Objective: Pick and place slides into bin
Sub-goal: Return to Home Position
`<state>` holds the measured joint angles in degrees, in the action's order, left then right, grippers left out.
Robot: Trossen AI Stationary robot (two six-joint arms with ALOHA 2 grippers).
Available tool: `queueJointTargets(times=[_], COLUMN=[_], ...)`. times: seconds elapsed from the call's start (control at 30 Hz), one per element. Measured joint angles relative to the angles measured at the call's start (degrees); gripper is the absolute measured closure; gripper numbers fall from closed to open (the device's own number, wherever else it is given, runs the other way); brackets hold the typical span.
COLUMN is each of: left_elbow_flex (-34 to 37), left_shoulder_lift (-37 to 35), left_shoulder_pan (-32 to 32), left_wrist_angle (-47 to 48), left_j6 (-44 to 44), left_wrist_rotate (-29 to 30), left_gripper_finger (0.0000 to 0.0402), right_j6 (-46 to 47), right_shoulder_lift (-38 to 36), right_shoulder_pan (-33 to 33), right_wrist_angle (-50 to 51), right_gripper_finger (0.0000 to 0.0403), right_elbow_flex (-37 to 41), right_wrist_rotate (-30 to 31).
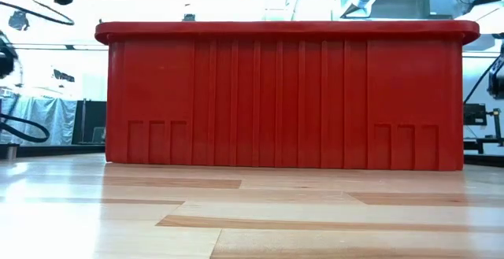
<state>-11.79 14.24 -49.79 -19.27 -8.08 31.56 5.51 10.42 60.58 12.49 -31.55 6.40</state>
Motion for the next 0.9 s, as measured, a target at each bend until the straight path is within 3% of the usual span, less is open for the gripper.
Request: queueJointTargets(times=[0.17, 0.27, 0.33, 0.53, 0.9], left_elbow_flex=[0.0, 0.0, 0.0, 0.0, 0.0], left_shoulder_lift=[0.0, 0.0, 0.1, 0.2, 0.4], left_shoulder_pan=[-10.0, -14.2, -16.1, -19.1, -19.8], left_wrist_angle=[2.4, 2.2, 2.5, 6.6, 12.6], left_j6=[1.0, 2.7, 3.5, 0.9, -1.5], left_wrist_rotate=[16.0, 20.6, 22.4, 22.7, 21.9], left_gripper_finger=[0.0236, 0.0236, 0.0236, 0.0236, 0.0236], right_j6=[0.0, -0.9, -0.9, -1.0, 3.1], right_shoulder_lift=[-9.4, -9.8, -10.2, -10.2, -10.2], right_shoulder_pan=[0.3, 0.1, 0.1, 1.6, 4.8], right_wrist_angle=[0.3, -0.3, -2.0, -6.7, -16.1], right_gripper_finger=[0.0216, 0.0214, 0.0213, 0.0216, 0.0215], right_elbow_flex=[6.4, 10.0, 11.3, 17.7, 29.9], right_wrist_rotate=[2.7, 5.8, 3.8, 0.1, 7.2])
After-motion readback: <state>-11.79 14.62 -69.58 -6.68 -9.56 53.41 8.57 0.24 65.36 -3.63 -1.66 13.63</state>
